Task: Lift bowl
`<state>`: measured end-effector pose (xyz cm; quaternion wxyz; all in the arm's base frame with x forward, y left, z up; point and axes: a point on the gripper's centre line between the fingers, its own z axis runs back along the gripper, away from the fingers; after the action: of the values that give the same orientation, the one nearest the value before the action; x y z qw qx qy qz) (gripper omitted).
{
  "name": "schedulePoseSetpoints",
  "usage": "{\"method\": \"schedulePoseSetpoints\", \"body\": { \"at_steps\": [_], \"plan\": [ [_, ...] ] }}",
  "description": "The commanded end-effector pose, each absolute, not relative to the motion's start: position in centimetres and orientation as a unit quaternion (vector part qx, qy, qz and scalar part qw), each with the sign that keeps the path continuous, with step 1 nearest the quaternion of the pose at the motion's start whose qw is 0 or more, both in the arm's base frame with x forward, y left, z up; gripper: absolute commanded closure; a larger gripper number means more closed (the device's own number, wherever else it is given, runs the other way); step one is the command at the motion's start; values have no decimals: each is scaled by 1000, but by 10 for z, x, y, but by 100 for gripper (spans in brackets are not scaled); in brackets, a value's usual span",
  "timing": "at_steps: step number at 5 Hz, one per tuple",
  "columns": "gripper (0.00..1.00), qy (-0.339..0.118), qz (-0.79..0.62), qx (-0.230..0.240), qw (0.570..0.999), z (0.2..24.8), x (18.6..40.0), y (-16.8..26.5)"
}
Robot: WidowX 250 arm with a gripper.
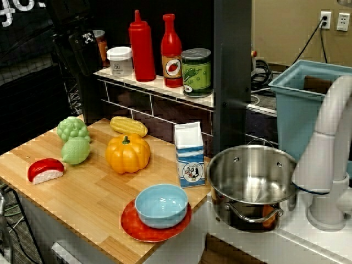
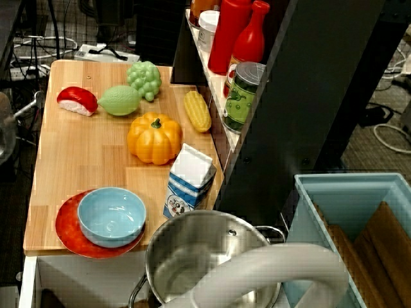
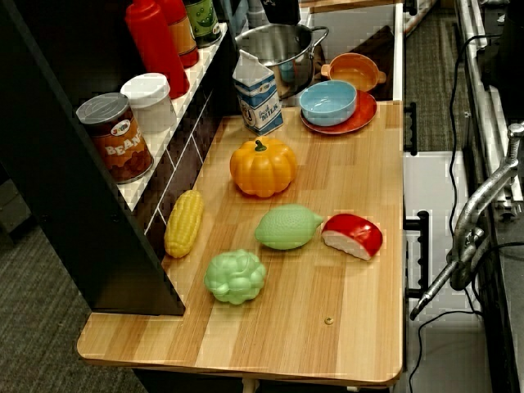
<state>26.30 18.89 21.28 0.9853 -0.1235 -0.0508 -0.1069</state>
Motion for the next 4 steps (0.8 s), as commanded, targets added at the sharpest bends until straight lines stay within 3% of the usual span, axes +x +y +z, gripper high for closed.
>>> {"method": "schedulePoseSetpoints", "body": {
  "at_steps": [1, 2, 4],
  "plan": [
    [0, -51, -107, -123, 985, 213, 263, 189],
    [0, -52, -119, -97, 987, 194, 246, 165],
    [0, -116, -154, 1, 981, 143, 220, 143]
  ]
}}
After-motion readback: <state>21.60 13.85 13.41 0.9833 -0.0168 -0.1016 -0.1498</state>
